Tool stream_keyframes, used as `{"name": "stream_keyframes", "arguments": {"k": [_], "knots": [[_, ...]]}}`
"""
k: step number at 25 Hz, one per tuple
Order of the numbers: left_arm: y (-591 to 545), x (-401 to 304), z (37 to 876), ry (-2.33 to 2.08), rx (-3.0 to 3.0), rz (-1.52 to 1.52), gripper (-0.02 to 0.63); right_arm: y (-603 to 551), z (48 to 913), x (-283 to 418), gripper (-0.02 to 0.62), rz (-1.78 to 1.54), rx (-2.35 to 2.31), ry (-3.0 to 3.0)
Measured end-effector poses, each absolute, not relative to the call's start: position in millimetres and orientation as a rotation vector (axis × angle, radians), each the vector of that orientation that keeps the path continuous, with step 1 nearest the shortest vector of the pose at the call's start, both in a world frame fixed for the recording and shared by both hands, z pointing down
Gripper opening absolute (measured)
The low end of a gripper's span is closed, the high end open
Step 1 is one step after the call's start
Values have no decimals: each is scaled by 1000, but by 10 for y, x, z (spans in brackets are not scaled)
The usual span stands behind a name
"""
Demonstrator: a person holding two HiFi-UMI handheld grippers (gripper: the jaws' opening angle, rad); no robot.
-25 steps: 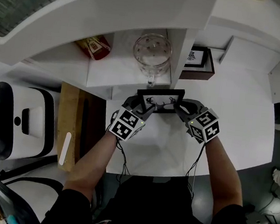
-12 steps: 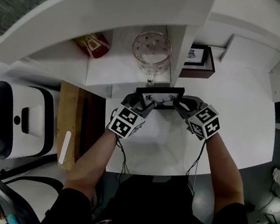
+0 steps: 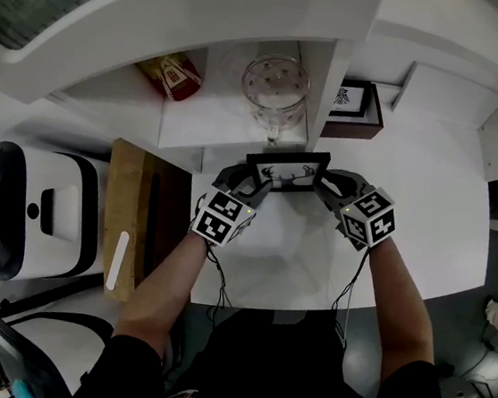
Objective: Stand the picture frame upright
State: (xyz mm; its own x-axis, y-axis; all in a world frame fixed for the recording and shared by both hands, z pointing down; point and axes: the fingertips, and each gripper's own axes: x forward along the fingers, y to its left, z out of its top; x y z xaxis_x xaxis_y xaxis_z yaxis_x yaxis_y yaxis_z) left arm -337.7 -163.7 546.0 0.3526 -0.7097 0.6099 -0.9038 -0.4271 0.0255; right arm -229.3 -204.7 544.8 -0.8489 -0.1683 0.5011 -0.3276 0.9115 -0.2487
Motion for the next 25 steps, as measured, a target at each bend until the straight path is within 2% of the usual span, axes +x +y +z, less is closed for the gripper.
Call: {"name": "stream_keyframes", "arguments": {"k": [8,11,12,17,25], "knots": [[-1264,-3633,5417,-1475,2198,673,173,-2118,5364,-1830,103,671,608,-2588],[-1030,-3733,5384,-1499,2165,634,172,-2115,5269,-1610,49,839,750,-2615],[-958,-3754,5364,-1506,2162,624,159,-2106,5236,-1541,31,870,798,-2621],[-695,-3798,5194,-1543,2180,566,25,-1943,5106,-1306,15,894,975,-2607],[-417,-3616,4913,-1495,2220,492,6,-1471,4864,-1210,8,767,1078,-2572]]}}
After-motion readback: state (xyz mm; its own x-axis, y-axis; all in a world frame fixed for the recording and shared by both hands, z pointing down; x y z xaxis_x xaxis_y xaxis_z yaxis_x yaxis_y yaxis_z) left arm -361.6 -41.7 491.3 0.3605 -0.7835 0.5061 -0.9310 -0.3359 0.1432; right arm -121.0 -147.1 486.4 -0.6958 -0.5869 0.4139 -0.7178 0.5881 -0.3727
